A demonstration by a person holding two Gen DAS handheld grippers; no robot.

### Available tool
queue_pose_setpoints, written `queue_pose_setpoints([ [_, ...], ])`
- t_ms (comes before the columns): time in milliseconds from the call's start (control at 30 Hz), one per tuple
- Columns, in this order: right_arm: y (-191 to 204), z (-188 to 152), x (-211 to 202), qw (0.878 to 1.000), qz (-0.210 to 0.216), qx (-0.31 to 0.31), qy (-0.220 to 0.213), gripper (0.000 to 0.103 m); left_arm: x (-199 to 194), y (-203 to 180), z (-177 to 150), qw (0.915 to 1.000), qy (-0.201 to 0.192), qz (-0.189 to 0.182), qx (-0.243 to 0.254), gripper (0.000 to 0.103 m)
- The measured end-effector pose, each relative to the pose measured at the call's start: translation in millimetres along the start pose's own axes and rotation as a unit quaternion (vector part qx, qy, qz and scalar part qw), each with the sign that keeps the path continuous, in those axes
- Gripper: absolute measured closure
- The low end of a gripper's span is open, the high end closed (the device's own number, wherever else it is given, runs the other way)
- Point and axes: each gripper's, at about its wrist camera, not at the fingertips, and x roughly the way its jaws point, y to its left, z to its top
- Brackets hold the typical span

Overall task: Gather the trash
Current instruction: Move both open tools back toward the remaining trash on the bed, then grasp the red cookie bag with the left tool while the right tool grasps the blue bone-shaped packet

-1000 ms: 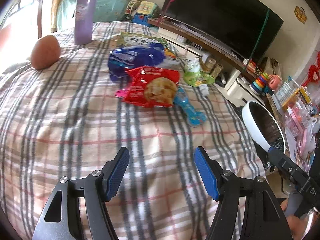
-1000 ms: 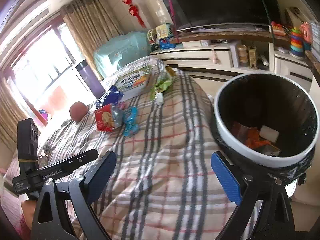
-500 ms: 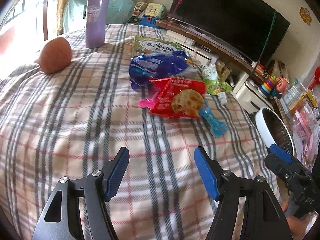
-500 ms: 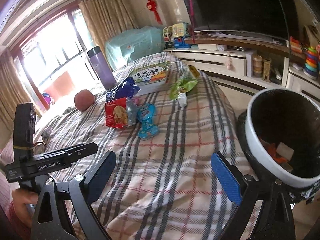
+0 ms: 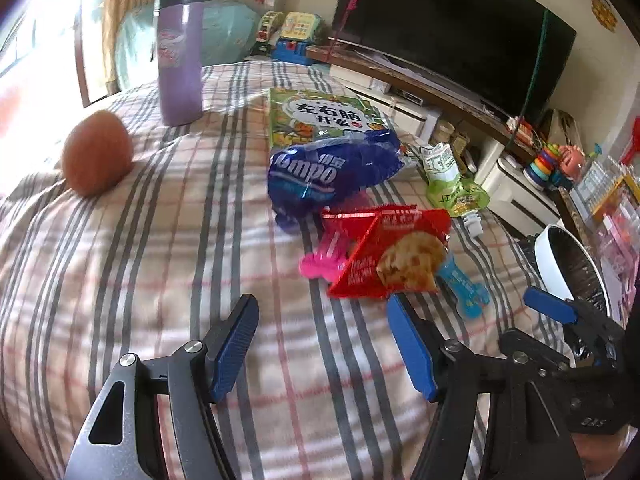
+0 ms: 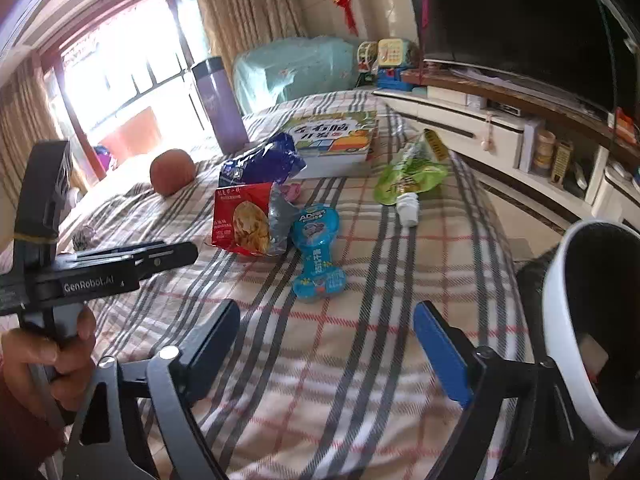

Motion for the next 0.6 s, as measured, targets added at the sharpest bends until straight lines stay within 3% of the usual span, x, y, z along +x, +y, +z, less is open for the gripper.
queue_pose_setpoints([
  [300, -2, 16, 35, 0.999, -0.003, -0.025, 0.034, 0.036, 34, 4, 19, 0.999, 0.011, -0.03, 0.031, 0.041],
  [533, 1, 19, 56, 0.997, -0.012, -0.046, 0.061, 0.057, 50, -7, 23, 0.9963, 0.02, -0.058, 0.06, 0.077],
  [600, 2, 18, 57, 0.997, -0.016, -0.049, 0.062, 0.064, 49, -12, 22, 0.9958, 0.017, -0.056, 0.071, 0.081],
])
